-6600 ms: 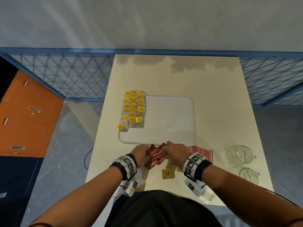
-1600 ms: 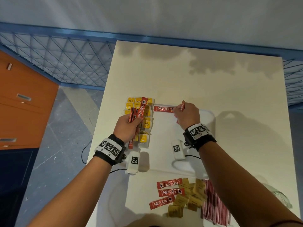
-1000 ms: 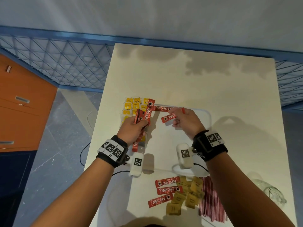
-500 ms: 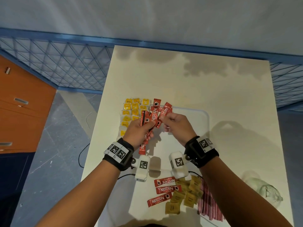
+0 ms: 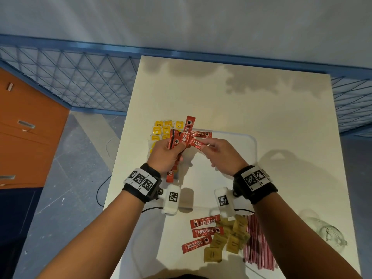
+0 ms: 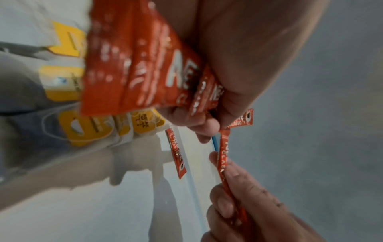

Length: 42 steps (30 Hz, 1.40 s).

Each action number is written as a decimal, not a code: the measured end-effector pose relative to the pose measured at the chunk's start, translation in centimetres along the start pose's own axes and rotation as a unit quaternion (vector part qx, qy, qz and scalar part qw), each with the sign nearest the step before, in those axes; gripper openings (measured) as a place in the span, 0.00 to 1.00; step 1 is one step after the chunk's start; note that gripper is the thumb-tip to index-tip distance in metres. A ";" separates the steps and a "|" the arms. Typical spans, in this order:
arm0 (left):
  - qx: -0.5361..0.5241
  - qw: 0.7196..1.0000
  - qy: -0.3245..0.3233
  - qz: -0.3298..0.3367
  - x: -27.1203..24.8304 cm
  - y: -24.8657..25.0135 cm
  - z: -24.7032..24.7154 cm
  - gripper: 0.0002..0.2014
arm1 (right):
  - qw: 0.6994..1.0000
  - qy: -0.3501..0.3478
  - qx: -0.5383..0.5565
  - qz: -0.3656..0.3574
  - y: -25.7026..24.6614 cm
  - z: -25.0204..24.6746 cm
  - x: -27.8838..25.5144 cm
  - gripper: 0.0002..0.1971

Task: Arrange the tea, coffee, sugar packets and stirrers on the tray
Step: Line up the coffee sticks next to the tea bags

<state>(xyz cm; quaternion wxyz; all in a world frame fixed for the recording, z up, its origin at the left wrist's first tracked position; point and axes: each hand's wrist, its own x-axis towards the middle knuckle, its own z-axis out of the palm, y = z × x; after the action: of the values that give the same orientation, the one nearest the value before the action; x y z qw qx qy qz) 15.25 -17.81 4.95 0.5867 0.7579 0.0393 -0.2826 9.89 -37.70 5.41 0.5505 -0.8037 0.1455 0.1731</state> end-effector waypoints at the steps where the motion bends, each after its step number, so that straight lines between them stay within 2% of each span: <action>1: 0.002 1.000 0.006 0.001 0.0 -0.1 0.1 0.11 | 1.000 -0.001 -0.010 -0.006 0.0 -0.2 0.0 0.14; 4: 0.033 0.999 0.015 0.013 0.1 -0.2 0.5 0.11 | 1.000 -0.010 -0.014 -0.009 -0.1 -0.2 0.1 0.13; 6: 0.047 0.998 0.029 0.018 0.1 -0.1 0.6 0.10 | 0.999 0.003 0.034 -0.005 0.2 -0.2 0.3 0.11; 11: 0.026 0.997 0.077 0.002 0.7 0.0 0.5 0.10 | 0.976 0.097 0.186 0.059 1.2 -0.3 1.1 0.08; 16: 0.044 0.996 0.081 -0.015 1.3 -0.2 0.4 0.08 | 0.970 0.153 0.160 0.104 3.0 -0.3 2.7 0.07; 19: 0.084 0.993 0.087 -0.009 1.7 -0.4 -0.3 0.10 | 0.963 0.185 0.142 0.136 4.3 -0.2 3.9 0.05; 22: 0.129 0.990 0.065 0.002 1.9 -0.5 -1.3 0.11 | 0.964 0.194 0.113 0.141 5.0 0.1 4.6 0.01; 27: 0.198 0.979 0.033 0.025 2.6 -0.3 -2.8 0.06 | 0.969 0.202 0.024 0.136 5.4 0.8 5.1 0.09; 32: 0.248 0.967 -0.054 0.021 3.0 0.3 -3.6 0.05 | 0.970 0.205 -0.034 0.127 5.0 1.2 5.0 0.11; 34: 0.255 0.963 -0.081 0.015 3.3 0.2 -3.8 0.07 | 0.968 0.211 -0.030 0.135 4.9 1.2 5.0 0.04; 38: 0.275 0.956 -0.104 -0.001 3.7 0.4 -3.8 0.09 | 0.965 0.216 -0.032 0.148 4.7 1.2 4.7 0.13; 41: 0.293 0.950 -0.106 -0.002 4.0 0.8 -3.6 0.08 | 0.980 0.178 0.007 0.088 3.9 1.1 3.8 0.07; 42: 0.303 0.947 -0.110 -0.001 4.1 0.9 -3.5 0.09 | 0.986 0.151 0.022 0.068 3.8 1.2 3.4 0.09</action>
<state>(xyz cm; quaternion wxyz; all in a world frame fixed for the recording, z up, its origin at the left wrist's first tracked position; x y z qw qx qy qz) 20.41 -16.06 4.32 0.3299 0.8639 -0.1123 -0.3637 11.24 -38.06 0.37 0.5269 -0.7962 0.2853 0.0839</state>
